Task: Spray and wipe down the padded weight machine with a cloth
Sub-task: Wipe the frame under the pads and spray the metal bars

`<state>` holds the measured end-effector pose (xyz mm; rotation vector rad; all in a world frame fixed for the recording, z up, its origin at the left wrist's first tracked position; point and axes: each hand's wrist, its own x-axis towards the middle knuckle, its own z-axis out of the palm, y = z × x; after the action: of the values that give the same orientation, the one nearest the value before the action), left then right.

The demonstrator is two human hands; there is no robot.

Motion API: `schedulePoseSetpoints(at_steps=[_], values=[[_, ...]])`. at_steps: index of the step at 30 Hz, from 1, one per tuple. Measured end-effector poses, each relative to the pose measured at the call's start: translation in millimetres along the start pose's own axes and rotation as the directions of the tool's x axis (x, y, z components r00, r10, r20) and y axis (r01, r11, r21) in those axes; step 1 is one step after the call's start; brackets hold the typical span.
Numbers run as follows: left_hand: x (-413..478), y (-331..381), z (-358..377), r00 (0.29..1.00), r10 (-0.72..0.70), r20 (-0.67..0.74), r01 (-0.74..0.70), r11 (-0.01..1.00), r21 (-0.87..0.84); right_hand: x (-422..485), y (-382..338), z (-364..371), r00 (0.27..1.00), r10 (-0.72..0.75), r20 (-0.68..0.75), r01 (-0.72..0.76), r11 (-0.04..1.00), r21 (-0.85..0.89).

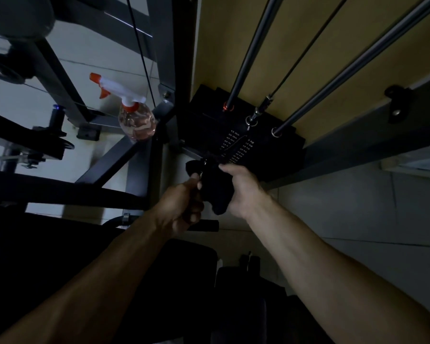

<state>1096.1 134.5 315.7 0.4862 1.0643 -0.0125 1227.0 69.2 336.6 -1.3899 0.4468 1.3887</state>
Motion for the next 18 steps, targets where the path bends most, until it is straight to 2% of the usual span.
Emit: schedulePoseSetpoints(at_steps=[2, 3, 5, 9, 14, 18], values=[[-2, 5, 3, 0.997, -0.061, 0.051, 0.067, 0.989, -0.134, 1, 2, -2, 0.998, 0.047, 0.049, -0.050, 0.997, 0.064], [0, 7, 2, 0.998, -0.056, 0.039, 0.061, 0.987, -0.148, 0, 3, -2, 0.997, 0.035, 0.070, -0.040, 0.997, 0.061], [5, 9, 1, 1.000, -0.010, -0.011, 0.009, 0.993, -0.120, 3, 5, -4, 0.997, -0.042, 0.072, 0.043, 0.999, -0.002], [12, 7, -6, 0.999, 0.008, -0.053, -0.015, 0.991, -0.131, 14, 4, -5, 0.982, -0.188, -0.033, 0.181, 0.971, -0.154], [9, -1, -13, 0.998, -0.006, -0.065, -0.003, 0.989, -0.149, 17, -4, 13, 0.973, -0.216, -0.082, 0.177, 0.926, -0.334], [2, 1, -7, 0.997, 0.037, -0.072, -0.045, 0.992, -0.120, 18, 1, 20, 0.979, -0.186, -0.083, 0.148, 0.929, -0.339]])
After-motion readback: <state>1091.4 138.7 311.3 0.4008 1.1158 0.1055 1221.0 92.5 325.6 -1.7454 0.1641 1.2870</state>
